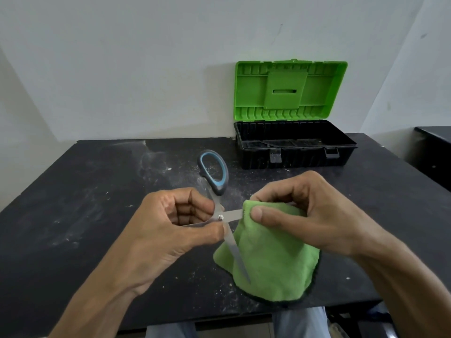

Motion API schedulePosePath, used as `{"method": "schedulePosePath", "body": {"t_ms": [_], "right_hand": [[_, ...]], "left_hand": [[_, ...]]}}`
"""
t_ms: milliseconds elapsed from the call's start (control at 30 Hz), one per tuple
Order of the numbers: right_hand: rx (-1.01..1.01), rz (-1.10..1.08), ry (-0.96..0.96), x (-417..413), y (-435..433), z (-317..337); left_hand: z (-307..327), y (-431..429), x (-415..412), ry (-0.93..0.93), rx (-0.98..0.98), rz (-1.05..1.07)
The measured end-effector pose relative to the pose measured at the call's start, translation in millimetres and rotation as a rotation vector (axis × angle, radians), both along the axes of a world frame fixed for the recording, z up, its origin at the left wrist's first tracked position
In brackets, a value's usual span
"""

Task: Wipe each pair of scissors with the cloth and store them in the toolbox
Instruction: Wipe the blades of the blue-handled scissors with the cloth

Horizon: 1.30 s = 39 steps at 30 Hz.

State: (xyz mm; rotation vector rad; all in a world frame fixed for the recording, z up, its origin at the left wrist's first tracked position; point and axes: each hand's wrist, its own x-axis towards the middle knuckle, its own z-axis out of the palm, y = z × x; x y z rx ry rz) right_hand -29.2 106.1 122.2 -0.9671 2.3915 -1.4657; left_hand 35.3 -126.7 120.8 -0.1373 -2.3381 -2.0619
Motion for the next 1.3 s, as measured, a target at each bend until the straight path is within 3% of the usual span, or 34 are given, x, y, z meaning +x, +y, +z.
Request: {"method": "schedulePosePath", "body": {"t_ms": [133,367,633,1067,1300], "right_hand": [[0.013,0.066,-0.063,-0.8,8.5,4.5],[0.033,0.070,0.020,4.3,-5.2,4.1],[0.023,0.020,-0.019,4.1,-1.0,5.8],[-0.013,-0.011,0.064,3.4,-1.1,11.5],[-0.085,0.031,0.016,9.7,4.4,11.5]], "left_hand": [[2.2,-9.4,7.7,-0.015,0.002,-0.020],[0.8,3.6,2.0,0.019,-0.020,-0.018],[3.6,3.9,2.7,-0.013,-0.055,0.005],[15.4,1.5,-0.3,-0.015,0.016,-0.006],[9.1,-11.9,0.2,-0.101,0.087,-0.075]]}}
